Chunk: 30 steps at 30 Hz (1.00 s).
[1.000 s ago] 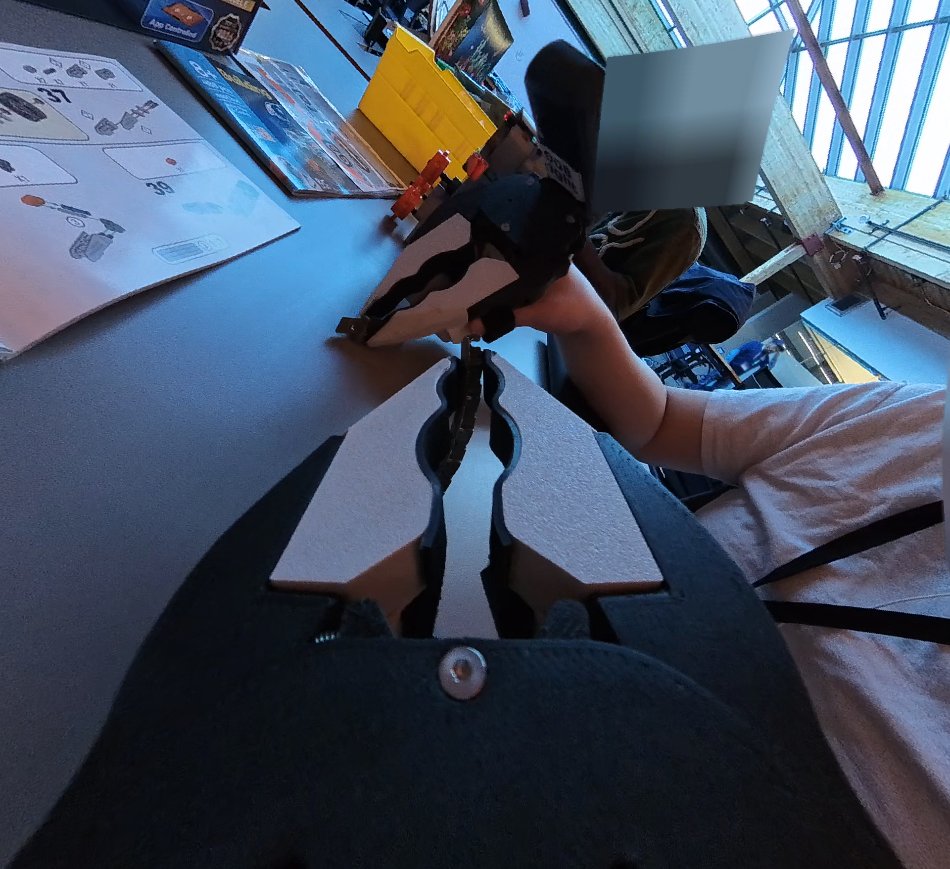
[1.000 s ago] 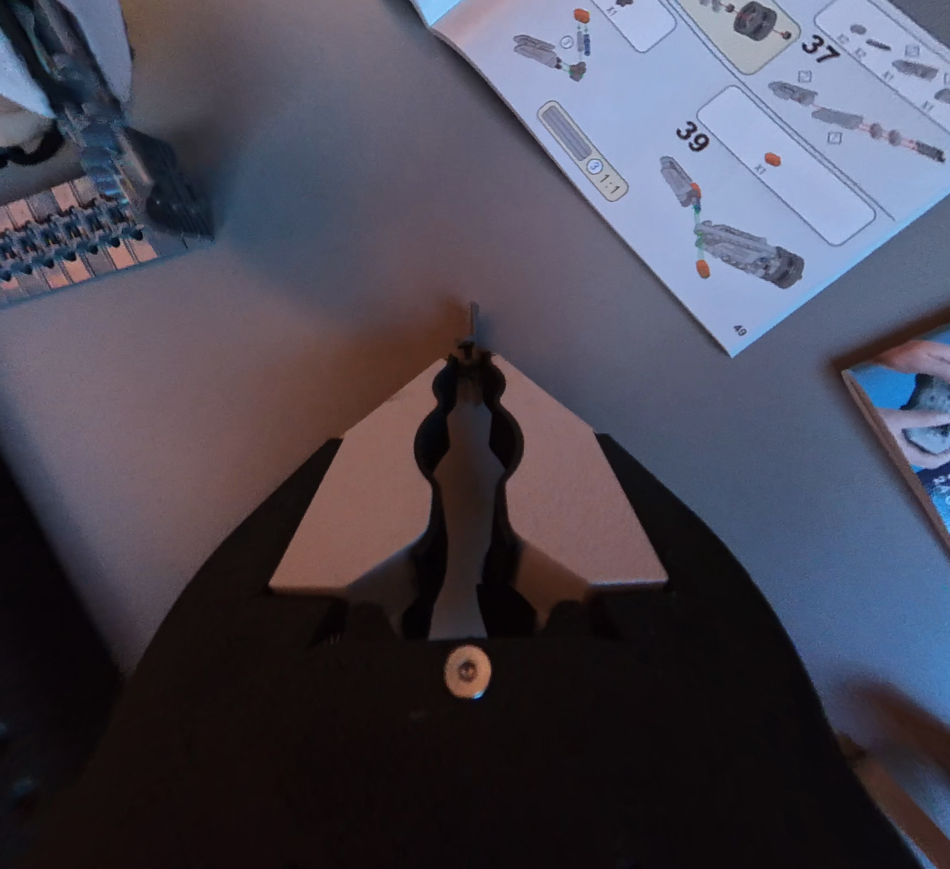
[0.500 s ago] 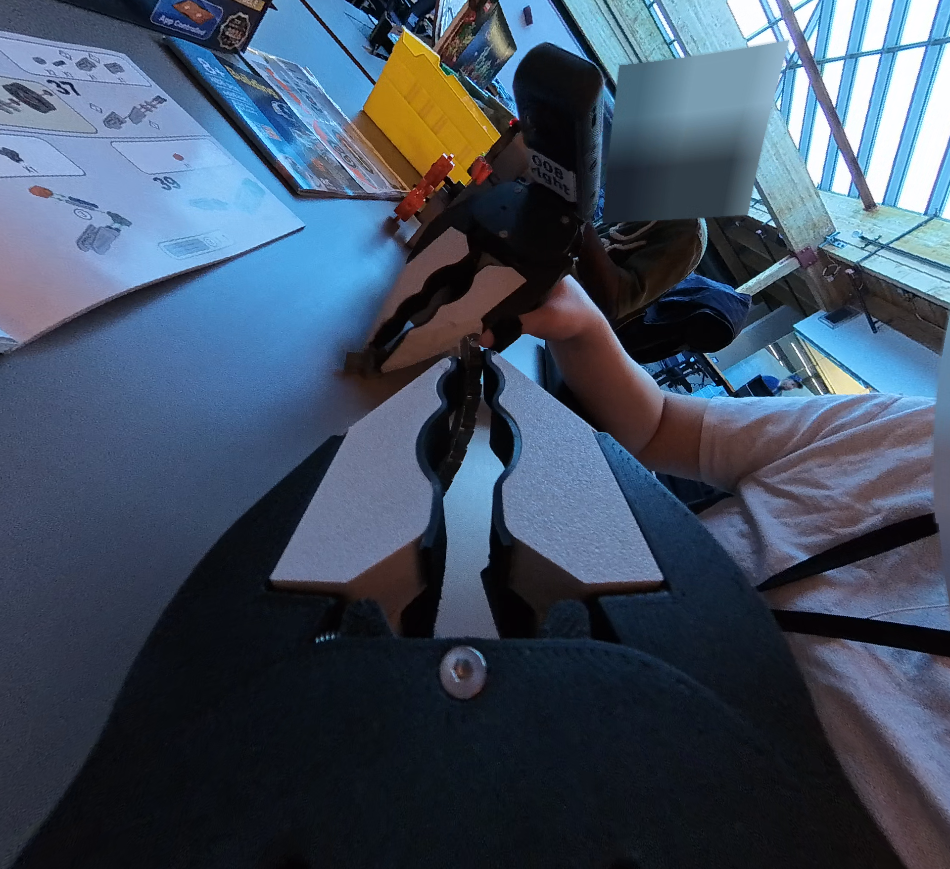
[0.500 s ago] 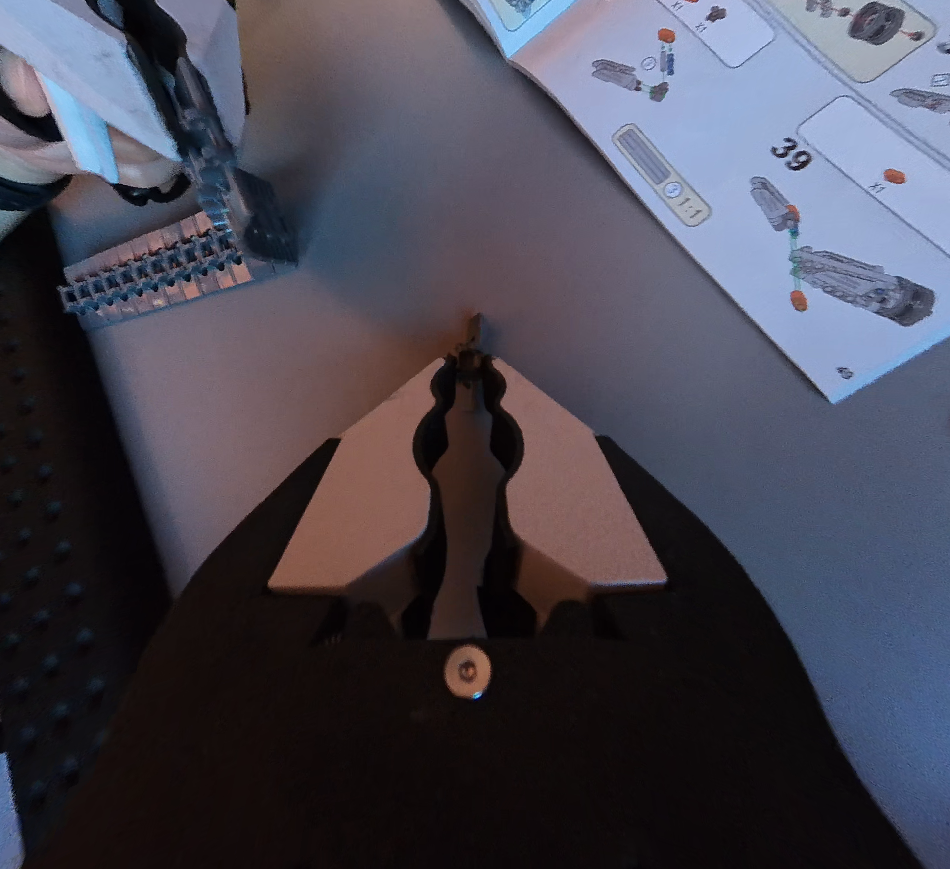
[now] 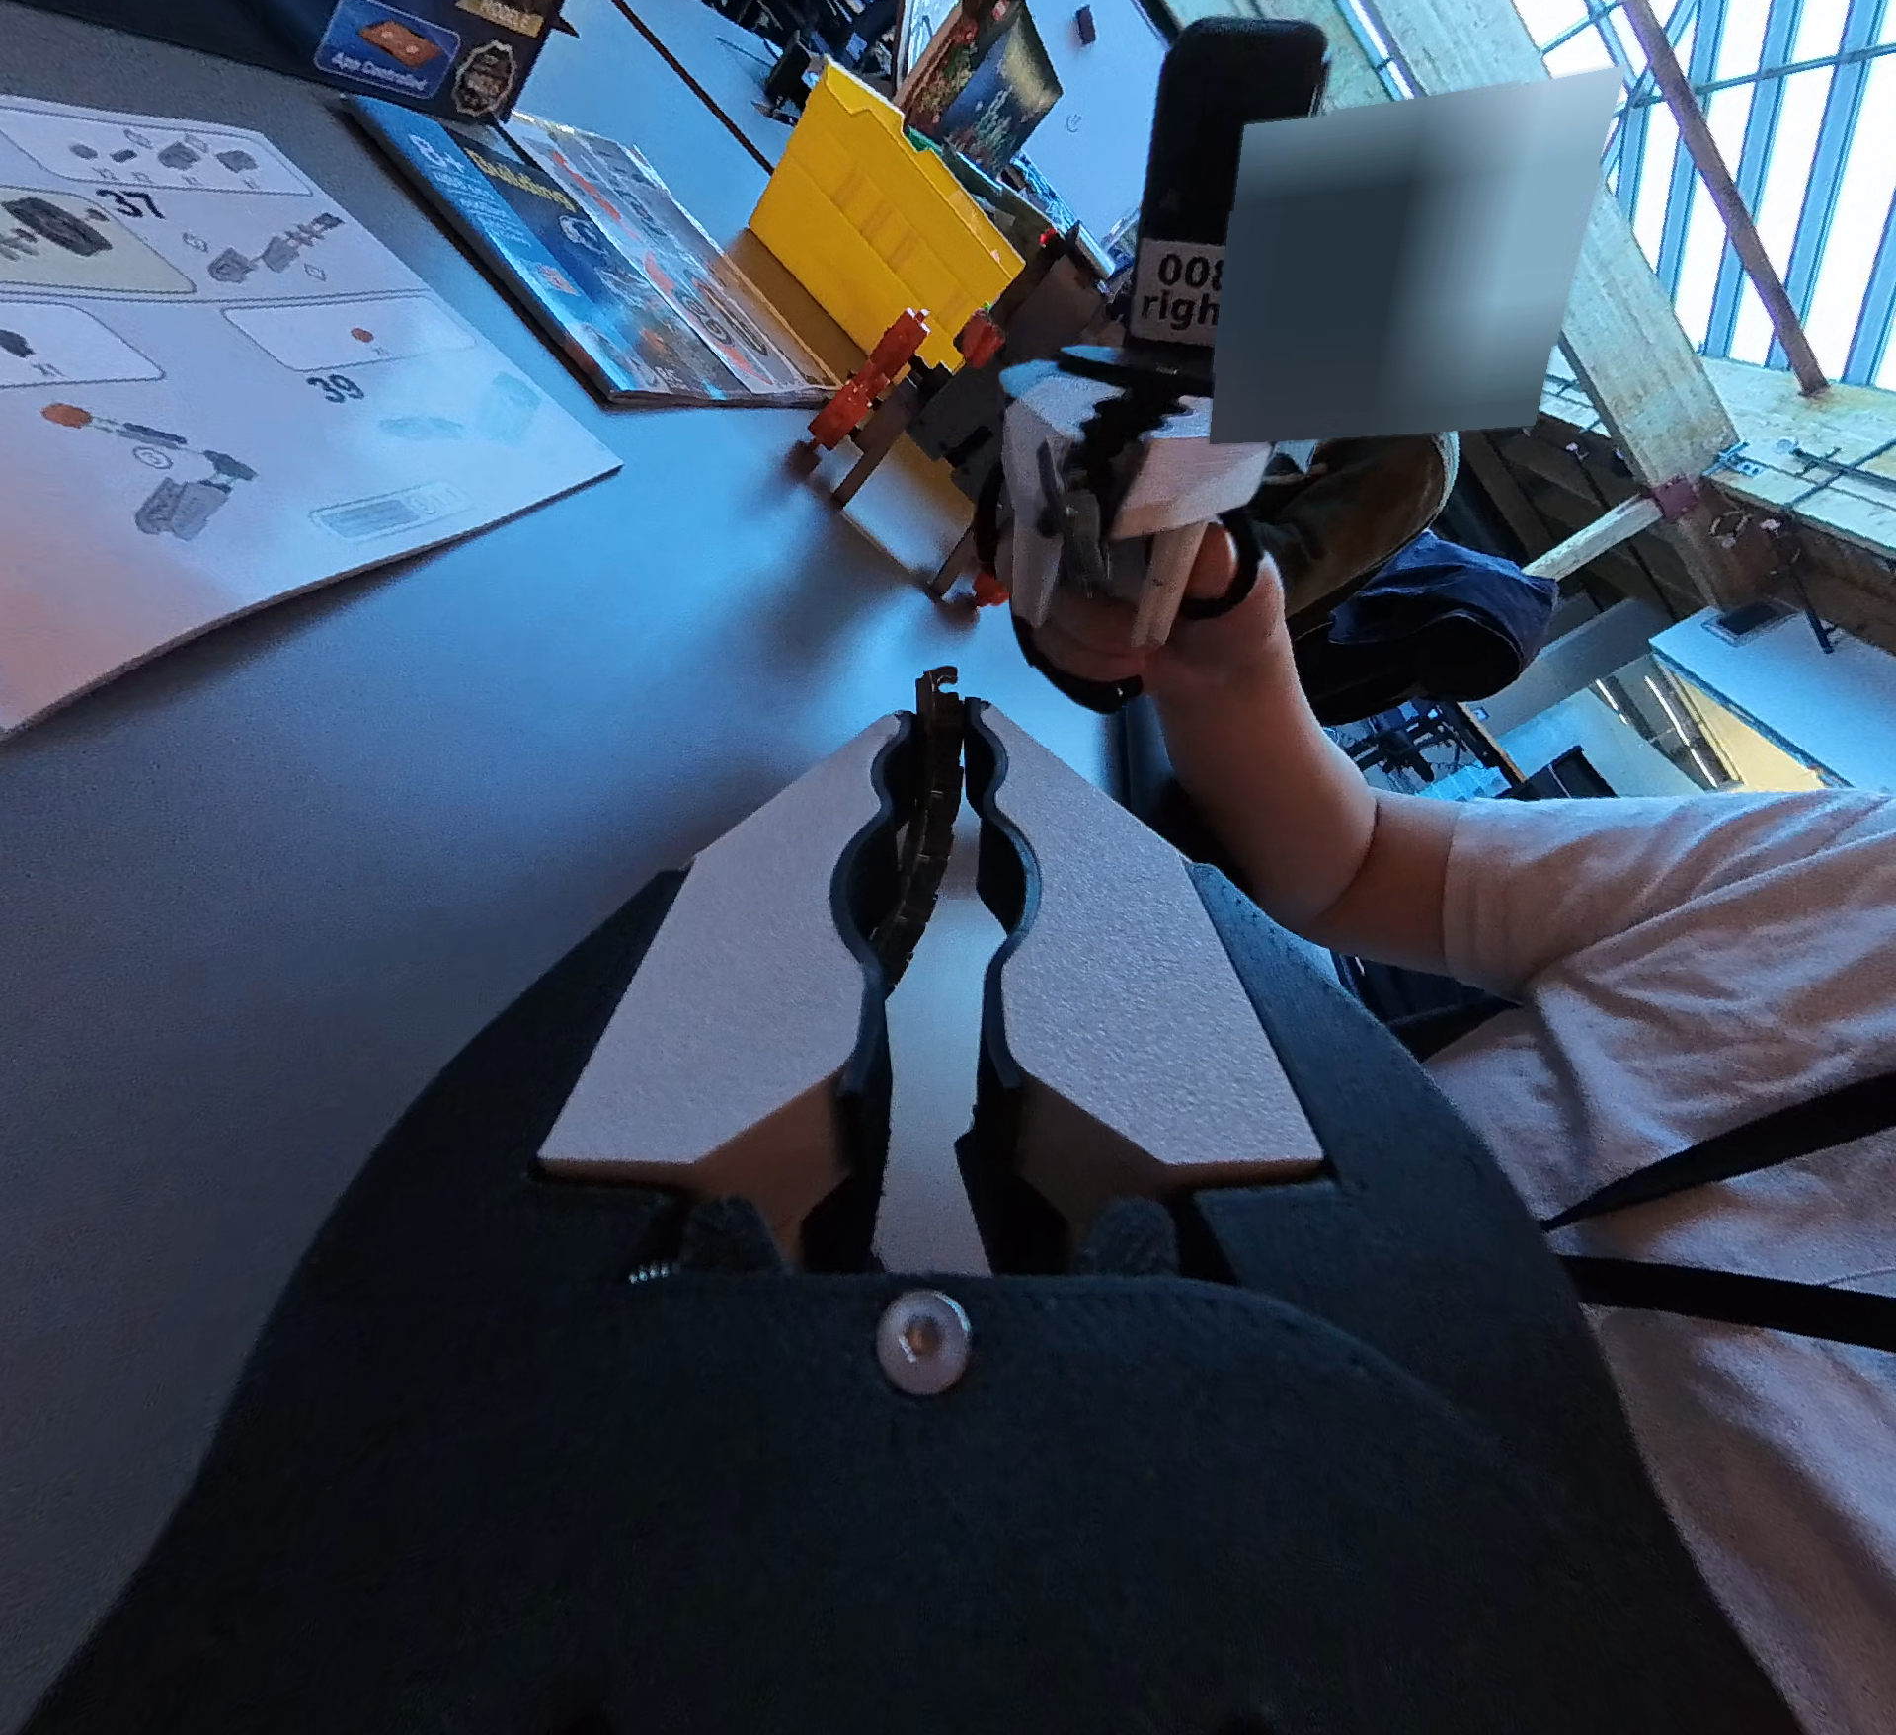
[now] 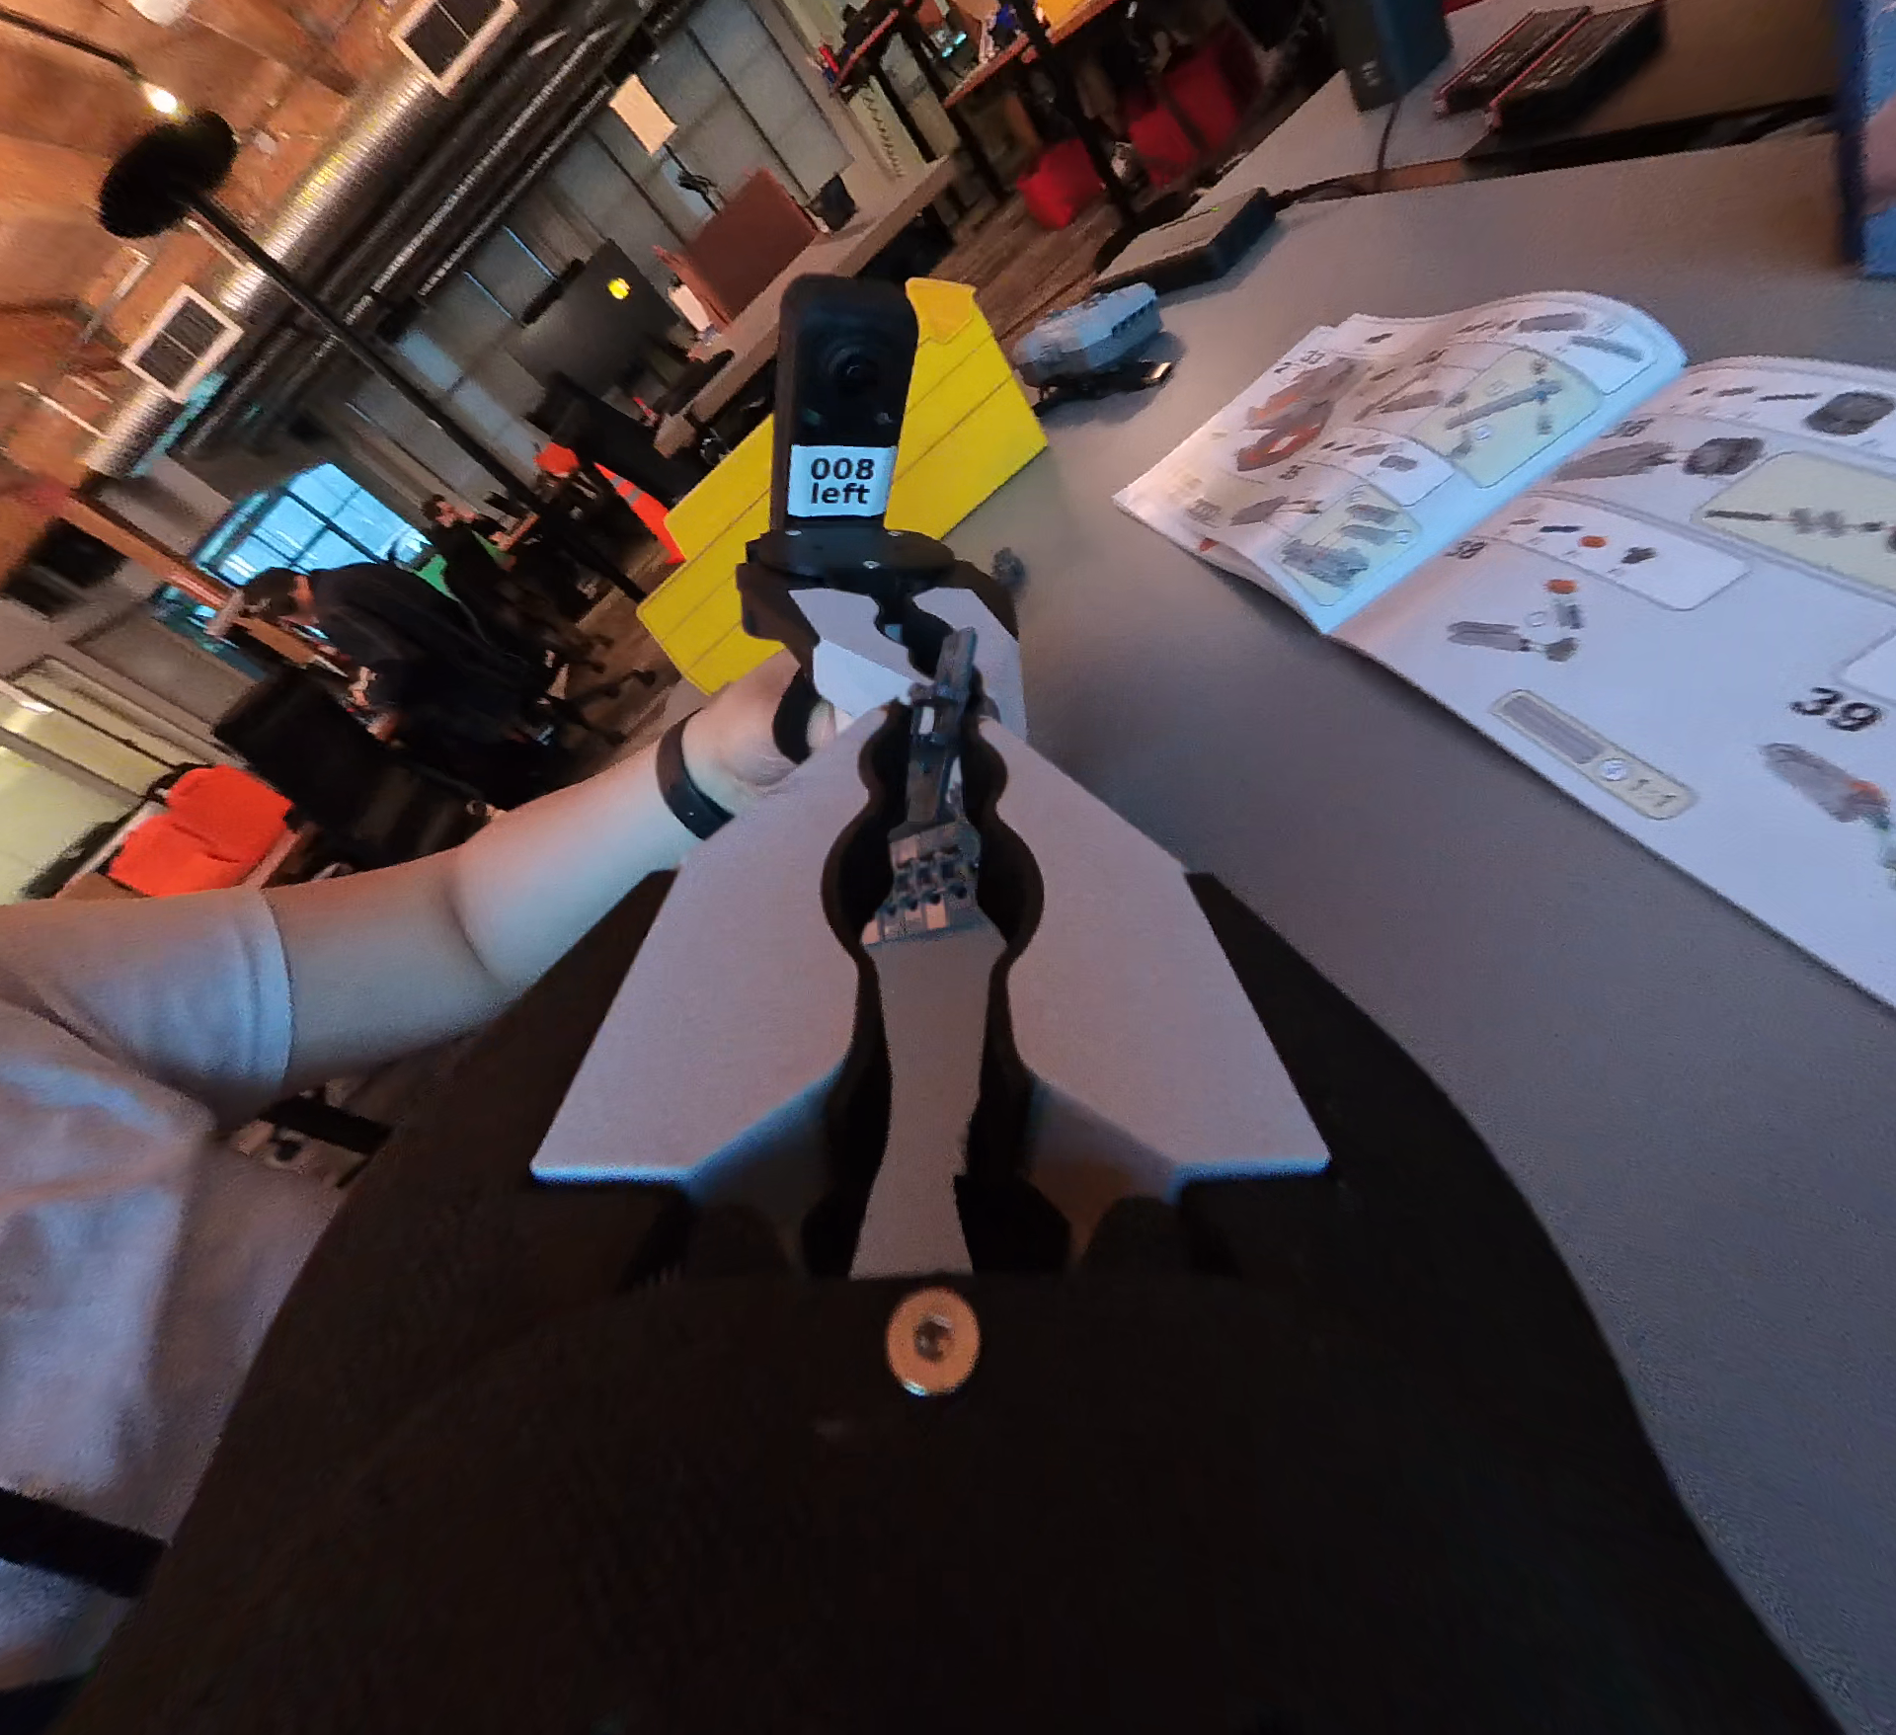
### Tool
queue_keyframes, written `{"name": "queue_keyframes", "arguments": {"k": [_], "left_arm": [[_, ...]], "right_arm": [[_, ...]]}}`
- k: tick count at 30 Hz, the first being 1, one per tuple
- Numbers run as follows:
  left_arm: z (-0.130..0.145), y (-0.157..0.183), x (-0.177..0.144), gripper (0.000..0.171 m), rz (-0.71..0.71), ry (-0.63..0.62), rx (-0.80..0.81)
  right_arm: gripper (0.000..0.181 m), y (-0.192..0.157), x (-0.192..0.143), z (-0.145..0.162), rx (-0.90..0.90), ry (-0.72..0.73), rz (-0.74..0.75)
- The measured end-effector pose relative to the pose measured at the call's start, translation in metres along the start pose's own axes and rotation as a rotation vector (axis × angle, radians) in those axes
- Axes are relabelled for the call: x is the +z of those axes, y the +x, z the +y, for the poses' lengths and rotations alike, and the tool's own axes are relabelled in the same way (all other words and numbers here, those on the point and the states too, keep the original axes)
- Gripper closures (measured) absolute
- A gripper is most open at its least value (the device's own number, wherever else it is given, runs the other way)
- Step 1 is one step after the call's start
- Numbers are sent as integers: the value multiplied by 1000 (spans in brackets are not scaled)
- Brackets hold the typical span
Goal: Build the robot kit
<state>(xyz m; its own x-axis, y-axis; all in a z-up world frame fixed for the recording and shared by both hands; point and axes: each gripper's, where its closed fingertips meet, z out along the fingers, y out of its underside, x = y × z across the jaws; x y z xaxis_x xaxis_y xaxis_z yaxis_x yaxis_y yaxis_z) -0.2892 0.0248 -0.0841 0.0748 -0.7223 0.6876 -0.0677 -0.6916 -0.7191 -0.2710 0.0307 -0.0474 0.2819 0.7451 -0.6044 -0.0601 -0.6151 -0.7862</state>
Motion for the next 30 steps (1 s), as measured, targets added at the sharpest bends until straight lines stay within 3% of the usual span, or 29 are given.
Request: {"name": "queue_keyframes", "arguments": {"k": [5,13,20,26,30], "left_arm": [[3,1,6,165,-17,-19,34],[3,-2,7,166,-15,-18,-5],[9,-1,7,165,20,-54,-45],[14,2,8,165,21,-87,-5],[17,0,10,155,-16,-109,27]], "right_arm": [[176,6,13,16,-3,-62,25],[177,18,15,25,-254,-166,206],[178,15,16,31,-473,-247,244],[178,14,13,35,-497,-291,257],[178,20,13,40,-550,-341,329]]}}
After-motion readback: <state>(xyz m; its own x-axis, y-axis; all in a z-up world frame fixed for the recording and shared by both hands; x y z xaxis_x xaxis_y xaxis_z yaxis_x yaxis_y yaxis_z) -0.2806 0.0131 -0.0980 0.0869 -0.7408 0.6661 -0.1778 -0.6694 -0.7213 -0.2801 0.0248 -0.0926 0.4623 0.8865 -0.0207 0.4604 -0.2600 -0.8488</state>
